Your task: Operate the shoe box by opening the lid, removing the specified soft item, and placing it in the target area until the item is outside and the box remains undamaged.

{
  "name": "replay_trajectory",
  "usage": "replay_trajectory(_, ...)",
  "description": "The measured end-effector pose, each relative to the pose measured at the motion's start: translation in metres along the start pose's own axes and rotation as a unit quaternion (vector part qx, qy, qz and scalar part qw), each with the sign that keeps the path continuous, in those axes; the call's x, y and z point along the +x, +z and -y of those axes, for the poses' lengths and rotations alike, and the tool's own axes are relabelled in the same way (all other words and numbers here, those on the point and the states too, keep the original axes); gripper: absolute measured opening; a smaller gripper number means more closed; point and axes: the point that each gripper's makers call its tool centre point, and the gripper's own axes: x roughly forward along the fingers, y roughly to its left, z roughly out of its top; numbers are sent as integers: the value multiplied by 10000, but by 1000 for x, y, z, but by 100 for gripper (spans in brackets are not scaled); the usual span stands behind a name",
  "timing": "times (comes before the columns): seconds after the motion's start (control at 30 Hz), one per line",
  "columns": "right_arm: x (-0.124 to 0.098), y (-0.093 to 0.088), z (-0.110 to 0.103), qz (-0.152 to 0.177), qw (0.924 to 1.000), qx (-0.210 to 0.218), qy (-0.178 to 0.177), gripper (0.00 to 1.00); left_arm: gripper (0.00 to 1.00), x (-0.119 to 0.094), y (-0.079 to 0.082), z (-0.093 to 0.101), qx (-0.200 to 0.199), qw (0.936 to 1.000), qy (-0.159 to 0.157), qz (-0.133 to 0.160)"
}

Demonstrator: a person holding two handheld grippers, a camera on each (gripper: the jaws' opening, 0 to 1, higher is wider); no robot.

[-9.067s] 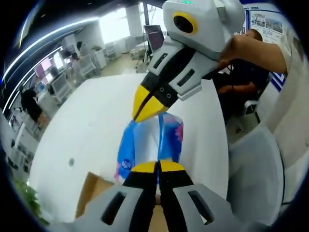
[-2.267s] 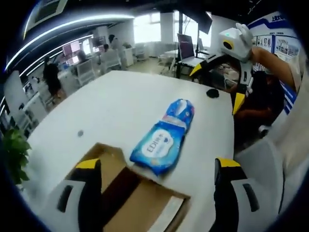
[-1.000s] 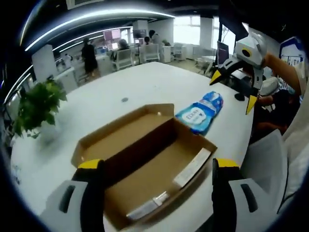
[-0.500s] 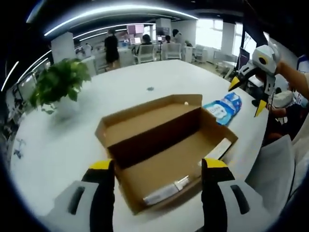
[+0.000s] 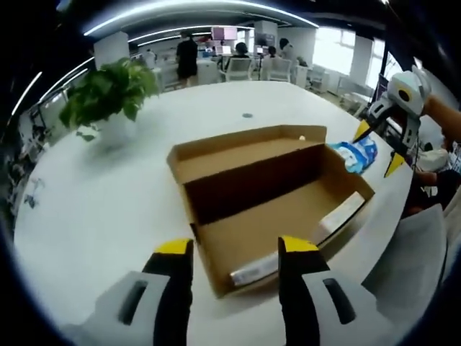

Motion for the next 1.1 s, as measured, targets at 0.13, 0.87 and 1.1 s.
replay_trajectory(0.13,12,-1,-2,-81,9998,-76,170,47,38,1,-10,-7,-189,9997,93,-109)
replay_trajectory(0.87,73,-12,-5,-454,9954,20,841,46,10,16,-43,-20,-874,9944,211,-550)
replay_trajectory(1.1,80,-13,-6,-496,9940,13,979,46,6,16,-44,-23,-991,9934,227,-523)
